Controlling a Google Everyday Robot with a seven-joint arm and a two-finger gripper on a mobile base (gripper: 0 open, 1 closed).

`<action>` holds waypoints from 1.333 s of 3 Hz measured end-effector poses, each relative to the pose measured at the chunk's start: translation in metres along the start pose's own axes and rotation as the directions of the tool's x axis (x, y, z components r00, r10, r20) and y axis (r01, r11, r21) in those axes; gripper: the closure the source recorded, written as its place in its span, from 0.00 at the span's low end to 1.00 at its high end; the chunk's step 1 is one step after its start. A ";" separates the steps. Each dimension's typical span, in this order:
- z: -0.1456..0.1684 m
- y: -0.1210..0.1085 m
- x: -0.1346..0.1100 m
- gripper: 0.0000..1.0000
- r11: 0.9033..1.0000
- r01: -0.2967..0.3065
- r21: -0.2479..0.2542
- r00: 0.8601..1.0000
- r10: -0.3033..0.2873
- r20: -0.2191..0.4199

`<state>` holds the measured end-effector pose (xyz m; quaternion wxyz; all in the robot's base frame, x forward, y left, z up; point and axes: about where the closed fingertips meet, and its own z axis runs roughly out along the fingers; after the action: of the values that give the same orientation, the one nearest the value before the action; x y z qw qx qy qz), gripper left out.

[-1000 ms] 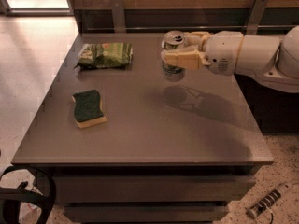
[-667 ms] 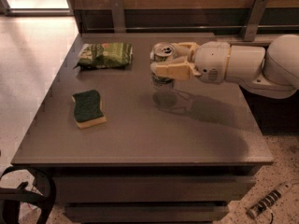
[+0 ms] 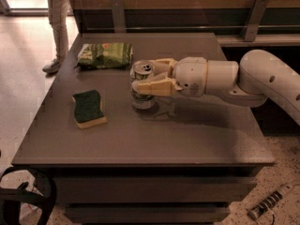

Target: Move 7up can near sponge

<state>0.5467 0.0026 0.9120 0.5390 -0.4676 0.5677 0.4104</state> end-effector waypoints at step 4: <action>0.027 0.014 0.018 0.51 0.994 -0.049 -0.092 0.998 0.044 -0.055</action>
Offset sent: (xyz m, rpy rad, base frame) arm -0.0043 0.0275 -0.0320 -0.0579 0.0965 0.1115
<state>0.5391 0.0303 0.8917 0.4916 -0.4896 0.5727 0.4367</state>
